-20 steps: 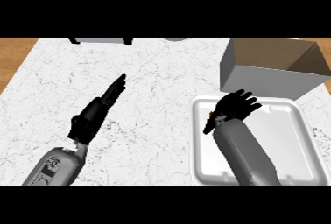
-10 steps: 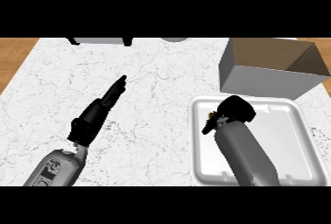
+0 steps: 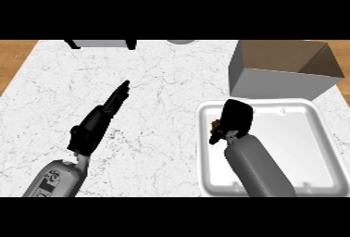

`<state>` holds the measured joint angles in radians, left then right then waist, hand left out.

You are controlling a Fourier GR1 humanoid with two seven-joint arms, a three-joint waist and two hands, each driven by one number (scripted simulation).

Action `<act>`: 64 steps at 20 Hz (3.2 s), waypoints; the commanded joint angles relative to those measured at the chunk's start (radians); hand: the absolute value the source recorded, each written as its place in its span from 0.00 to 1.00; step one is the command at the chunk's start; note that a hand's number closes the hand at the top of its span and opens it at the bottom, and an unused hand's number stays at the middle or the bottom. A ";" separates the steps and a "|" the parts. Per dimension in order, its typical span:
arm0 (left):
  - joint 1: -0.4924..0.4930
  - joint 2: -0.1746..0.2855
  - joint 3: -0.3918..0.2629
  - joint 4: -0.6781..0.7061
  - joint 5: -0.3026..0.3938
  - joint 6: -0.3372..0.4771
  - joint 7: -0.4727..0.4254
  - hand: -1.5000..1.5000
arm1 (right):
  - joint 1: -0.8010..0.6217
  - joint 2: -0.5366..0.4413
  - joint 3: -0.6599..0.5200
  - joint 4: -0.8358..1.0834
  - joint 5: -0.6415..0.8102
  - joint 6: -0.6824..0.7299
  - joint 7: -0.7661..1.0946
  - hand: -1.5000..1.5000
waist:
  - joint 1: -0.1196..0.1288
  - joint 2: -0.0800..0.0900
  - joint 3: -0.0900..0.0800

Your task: Pick the sweet potato from the tray and place it in the cardboard box

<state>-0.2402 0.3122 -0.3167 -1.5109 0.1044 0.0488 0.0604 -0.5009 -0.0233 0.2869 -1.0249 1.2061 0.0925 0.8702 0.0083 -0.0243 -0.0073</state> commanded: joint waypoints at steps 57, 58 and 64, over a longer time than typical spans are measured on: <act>0.026 -0.171 0.092 0.032 -0.187 -0.093 -0.026 0.50 | -0.276 -0.387 -0.425 -0.310 -0.297 0.019 -0.579 1.00 | 0.009 0.029 0.007; 0.057 -0.141 0.114 -0.018 -0.159 -0.125 -0.002 0.50 | -0.329 -0.380 -0.408 -0.294 -0.293 0.050 -0.543 1.00 | 0.010 0.027 0.007; 0.065 -0.099 0.164 -0.037 -0.133 -0.171 -0.023 0.50 | -0.273 -0.357 -0.402 -0.052 -0.228 -0.137 -0.688 1.00 | 0.015 0.031 0.008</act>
<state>-0.1932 0.1746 -0.1880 -1.5373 -0.0481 -0.0847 0.0678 -0.8002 -0.3998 -0.1267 -1.2223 0.9308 0.0751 0.2604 0.0175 0.0036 -0.0002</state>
